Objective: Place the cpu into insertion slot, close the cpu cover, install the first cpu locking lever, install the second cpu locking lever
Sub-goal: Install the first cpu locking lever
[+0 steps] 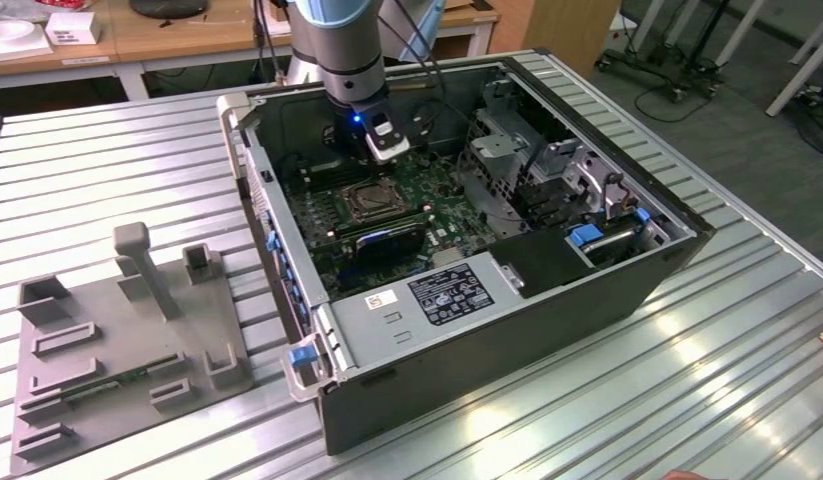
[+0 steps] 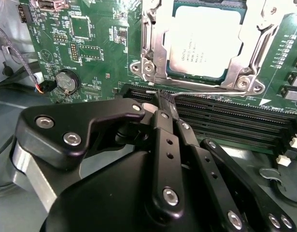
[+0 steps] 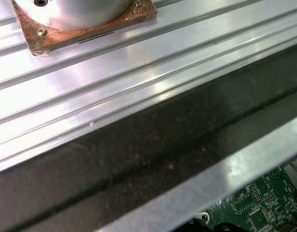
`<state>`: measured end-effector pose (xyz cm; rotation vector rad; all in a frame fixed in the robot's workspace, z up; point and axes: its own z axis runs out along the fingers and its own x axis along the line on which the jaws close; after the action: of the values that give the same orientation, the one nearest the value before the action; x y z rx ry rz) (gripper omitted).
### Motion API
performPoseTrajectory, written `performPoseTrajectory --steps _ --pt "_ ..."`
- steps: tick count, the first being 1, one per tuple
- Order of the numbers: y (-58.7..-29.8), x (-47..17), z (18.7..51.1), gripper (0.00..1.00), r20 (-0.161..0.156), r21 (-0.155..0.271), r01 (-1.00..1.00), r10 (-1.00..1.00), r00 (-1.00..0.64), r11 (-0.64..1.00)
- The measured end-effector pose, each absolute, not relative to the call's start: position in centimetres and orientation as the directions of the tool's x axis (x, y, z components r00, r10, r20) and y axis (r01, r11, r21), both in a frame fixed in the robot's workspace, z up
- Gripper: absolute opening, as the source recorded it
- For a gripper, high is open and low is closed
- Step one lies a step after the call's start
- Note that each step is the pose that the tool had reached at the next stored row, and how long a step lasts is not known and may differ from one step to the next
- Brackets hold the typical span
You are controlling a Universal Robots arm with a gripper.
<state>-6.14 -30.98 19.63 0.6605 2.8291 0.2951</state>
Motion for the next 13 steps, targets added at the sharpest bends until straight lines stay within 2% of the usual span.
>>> performPoseTrajectory --steps 13 --pt "-30.98 -6.22 19.36 0.1 -0.181 0.248 0.407 0.455 -0.872 0.879"
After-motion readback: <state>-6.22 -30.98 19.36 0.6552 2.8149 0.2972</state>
